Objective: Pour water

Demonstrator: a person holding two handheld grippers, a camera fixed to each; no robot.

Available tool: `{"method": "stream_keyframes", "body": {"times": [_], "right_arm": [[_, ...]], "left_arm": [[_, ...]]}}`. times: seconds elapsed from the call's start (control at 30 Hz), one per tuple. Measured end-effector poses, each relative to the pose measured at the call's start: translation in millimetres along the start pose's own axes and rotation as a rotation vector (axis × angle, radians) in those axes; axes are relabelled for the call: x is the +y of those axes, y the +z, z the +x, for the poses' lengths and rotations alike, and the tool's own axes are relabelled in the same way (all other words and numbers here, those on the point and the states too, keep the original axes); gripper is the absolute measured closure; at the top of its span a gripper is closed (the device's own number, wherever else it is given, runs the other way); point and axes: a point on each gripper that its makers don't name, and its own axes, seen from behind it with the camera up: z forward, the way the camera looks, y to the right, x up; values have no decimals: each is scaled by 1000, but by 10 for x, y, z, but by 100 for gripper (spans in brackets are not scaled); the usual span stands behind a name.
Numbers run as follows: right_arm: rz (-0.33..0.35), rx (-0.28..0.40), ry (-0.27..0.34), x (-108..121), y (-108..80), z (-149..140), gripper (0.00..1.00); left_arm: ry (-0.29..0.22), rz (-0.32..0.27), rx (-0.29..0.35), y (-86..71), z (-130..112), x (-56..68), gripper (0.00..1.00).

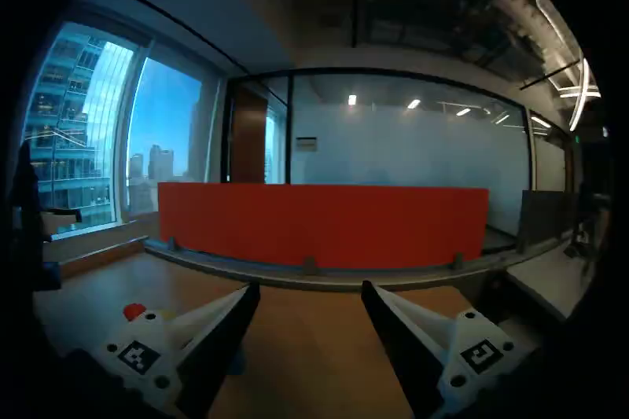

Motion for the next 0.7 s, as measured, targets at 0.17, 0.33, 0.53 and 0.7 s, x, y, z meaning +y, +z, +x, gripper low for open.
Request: {"method": "stream_keyframes", "body": {"times": [0.17, 0.33, 0.53, 0.7], "right_arm": [[103, -1, -22, -177, -9, 16, 0], [183, 16, -46, -325, -38, 94, 0], [245, 18, -64, -436, -61, 139, 0], [268, 14, -69, -497, -57, 157, 0]], "left_arm": [[0, -72, -19, 27, -79, 151, 2], [24, -159, -23, 36, -86, 337, 2], [31, -233, -4, 17, -17, 485, 2], [27, -273, 2, 2, 8, 550, 2]]}}
